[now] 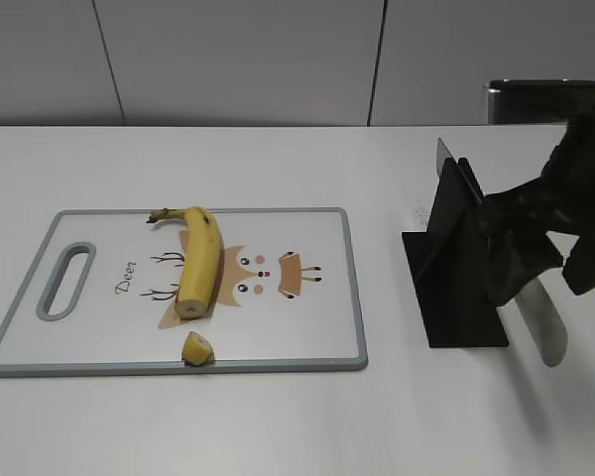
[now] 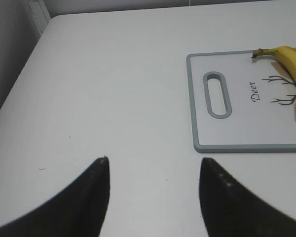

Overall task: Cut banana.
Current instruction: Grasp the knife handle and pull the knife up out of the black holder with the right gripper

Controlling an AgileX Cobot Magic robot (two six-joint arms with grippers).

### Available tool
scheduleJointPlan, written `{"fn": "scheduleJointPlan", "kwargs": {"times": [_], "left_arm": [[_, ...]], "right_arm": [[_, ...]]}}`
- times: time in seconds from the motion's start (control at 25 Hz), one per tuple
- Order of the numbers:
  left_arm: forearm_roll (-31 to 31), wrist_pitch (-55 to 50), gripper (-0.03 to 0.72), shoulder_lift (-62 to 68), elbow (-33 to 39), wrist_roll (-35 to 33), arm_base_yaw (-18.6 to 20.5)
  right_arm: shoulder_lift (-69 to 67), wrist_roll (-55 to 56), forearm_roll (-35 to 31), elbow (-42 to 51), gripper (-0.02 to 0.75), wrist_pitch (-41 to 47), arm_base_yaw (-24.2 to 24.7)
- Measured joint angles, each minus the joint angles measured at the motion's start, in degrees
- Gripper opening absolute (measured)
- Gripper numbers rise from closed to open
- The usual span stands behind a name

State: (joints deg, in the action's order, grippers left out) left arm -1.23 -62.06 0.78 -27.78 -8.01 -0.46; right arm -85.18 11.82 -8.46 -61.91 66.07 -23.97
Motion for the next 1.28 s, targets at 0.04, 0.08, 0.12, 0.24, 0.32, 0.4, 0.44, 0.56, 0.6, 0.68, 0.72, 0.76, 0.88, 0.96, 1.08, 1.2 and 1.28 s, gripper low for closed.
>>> {"fn": "scheduleJointPlan", "kwargs": {"times": [0.04,0.08,0.12,0.24,0.32,0.4,0.44,0.56,0.6,0.68,0.72,0.76,0.88,0.96,1.08,1.2,1.28], "left_arm": [[0.0,0.0,0.553,0.0,0.0,0.0,0.0],[0.0,0.0,0.553,0.0,0.0,0.0,0.0],[0.0,0.0,0.553,0.0,0.0,0.0,0.0],[0.0,0.0,0.553,0.0,0.0,0.0,0.0],[0.0,0.0,0.553,0.0,0.0,0.0,0.0],[0.0,0.0,0.553,0.0,0.0,0.0,0.0],[0.0,0.0,0.553,0.0,0.0,0.0,0.0],[0.0,0.0,0.553,0.0,0.0,0.0,0.0],[0.0,0.0,0.553,0.0,0.0,0.0,0.0],[0.0,0.0,0.553,0.0,0.0,0.0,0.0],[0.0,0.0,0.553,0.0,0.0,0.0,0.0],[0.0,0.0,0.553,0.0,0.0,0.0,0.0],[0.0,0.0,0.553,0.0,0.0,0.0,0.0],[0.0,0.0,0.553,0.0,0.0,0.0,0.0],[0.0,0.0,0.553,0.0,0.0,0.0,0.0],[0.0,0.0,0.553,0.0,0.0,0.0,0.0],[0.0,0.0,0.553,0.0,0.0,0.0,0.0]], "right_arm": [[-0.6,0.7,0.0,0.0,0.585,-0.4,0.0],[-1.3,1.4,0.0,0.0,0.582,-0.8,0.0],[-2.0,2.4,0.0,0.0,0.575,-0.9,0.0],[-3.7,4.4,0.1,0.0,0.536,-1.4,0.0],[-4.6,5.5,0.1,0.0,0.510,-1.7,0.0],[-5.4,6.1,0.2,0.0,0.494,-1.9,0.0],[-5.8,6.3,0.3,0.0,0.489,-1.9,0.0],[-7.3,6.9,0.4,0.0,0.482,-1.6,0.0],[-7.6,7.1,0.5,-0.1,0.476,-1.5,0.0],[-8.1,7.3,0.7,-0.1,0.459,-1.4,0.0],[-8.4,7.4,0.8,-0.1,0.447,-1.3,0.0],[-8.5,7.5,0.8,-0.1,0.437,-1.3,0.0],[-8.6,8.0,0.9,-0.1,0.399,-1.2,0.0],[-8.6,8.6,0.9,-0.1,0.355,-1.2,0.0],[-8.6,9.3,1.0,-0.1,0.234,-1.2,0.0],[-8.6,9.5,1.1,-0.1,0.176,-1.3,0.0],[-8.6,9.6,1.2,-0.1,0.176,-1.3,0.0]]}}
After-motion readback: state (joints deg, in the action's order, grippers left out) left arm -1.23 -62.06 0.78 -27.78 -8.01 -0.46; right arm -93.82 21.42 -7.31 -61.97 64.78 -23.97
